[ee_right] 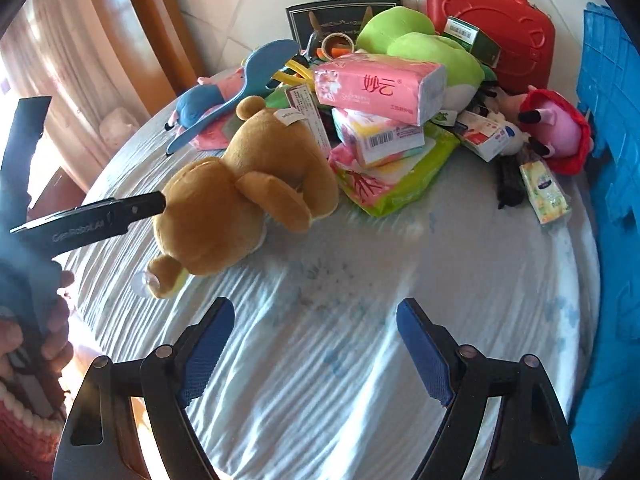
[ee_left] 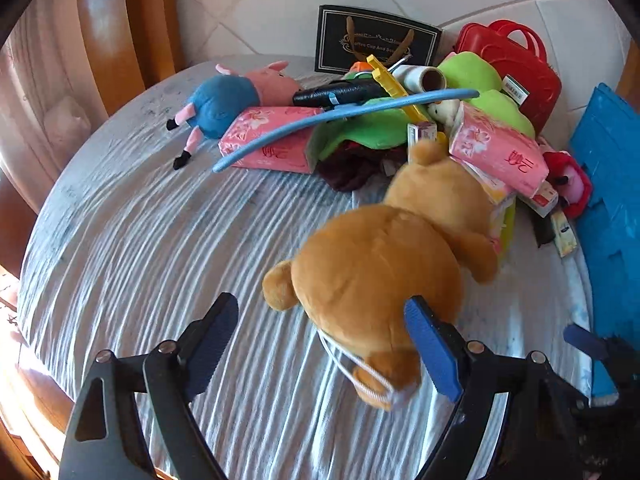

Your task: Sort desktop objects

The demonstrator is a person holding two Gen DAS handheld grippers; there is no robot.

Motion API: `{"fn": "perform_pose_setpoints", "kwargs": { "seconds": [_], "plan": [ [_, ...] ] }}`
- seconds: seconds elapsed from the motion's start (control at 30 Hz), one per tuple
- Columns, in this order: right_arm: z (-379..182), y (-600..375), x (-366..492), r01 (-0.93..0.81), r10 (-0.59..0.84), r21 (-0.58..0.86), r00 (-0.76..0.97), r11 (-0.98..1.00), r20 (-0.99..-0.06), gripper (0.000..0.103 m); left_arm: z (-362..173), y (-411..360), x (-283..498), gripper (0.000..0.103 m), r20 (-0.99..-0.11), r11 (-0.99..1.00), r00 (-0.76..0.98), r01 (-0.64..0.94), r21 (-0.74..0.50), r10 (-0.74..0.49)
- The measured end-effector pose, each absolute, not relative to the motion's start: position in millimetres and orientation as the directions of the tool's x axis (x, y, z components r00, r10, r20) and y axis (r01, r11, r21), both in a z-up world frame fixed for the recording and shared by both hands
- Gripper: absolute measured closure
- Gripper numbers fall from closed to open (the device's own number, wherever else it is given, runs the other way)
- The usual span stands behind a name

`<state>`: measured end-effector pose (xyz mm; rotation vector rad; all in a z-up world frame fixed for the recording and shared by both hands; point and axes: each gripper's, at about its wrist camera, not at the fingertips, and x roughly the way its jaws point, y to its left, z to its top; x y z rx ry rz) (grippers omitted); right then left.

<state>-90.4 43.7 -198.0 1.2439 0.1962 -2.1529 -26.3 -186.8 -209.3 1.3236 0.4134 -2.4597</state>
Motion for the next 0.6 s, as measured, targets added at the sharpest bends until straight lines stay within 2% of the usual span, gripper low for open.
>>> {"fn": "perform_pose_setpoints", "kwargs": {
  "seconds": [0.1,0.2,0.3,0.37,0.43,0.53,0.6],
  "plan": [
    [-194.6,30.4,-101.5,0.593,-0.461,0.182,-0.360,-0.784,-0.811,0.018,-224.7,-170.8,-15.0,0.017,-0.856,-0.903,-0.509,0.406,-0.143,-0.093],
    [-195.6,17.4,-117.0,0.602,-0.465,0.189,-0.343,-0.776,-0.816,0.018,-243.6,-161.2,-30.9,0.017,-0.870,-0.905,-0.453,0.425,-0.021,-0.192],
    [-196.1,0.7,-129.9,0.651,-0.480,0.175,-0.325,-0.738,-0.815,0.021,-246.9,-170.9,-42.9,0.015,-0.865,-0.894,-0.471,0.444,-0.065,-0.171],
    [-197.8,-10.1,-141.2,0.679,-0.491,0.169,-0.315,-0.715,-0.812,0.021,-240.3,-176.2,-47.7,0.011,-0.847,-0.882,-0.478,0.472,-0.022,-0.234],
    [-200.7,-18.2,-153.5,0.697,-0.516,0.192,-0.290,-0.691,-0.806,0.021,-232.1,-187.6,-52.8,0.002,-0.822,-0.863,-0.477,0.505,0.032,-0.310],
    [-201.5,-29.2,-168.9,0.723,-0.542,0.210,-0.262,-0.658,-0.798,0.021,-215.8,-220.7,-54.0,0.000,-0.794,-0.803,-0.457,0.592,0.066,-0.402],
    [-200.7,-39.2,-174.8,0.747,-0.561,0.223,-0.233,-0.626,-0.794,0.021,-205.4,-245.4,-50.8,0.000,-0.796,-0.756,-0.440,0.653,0.033,-0.415]
  ]
}}
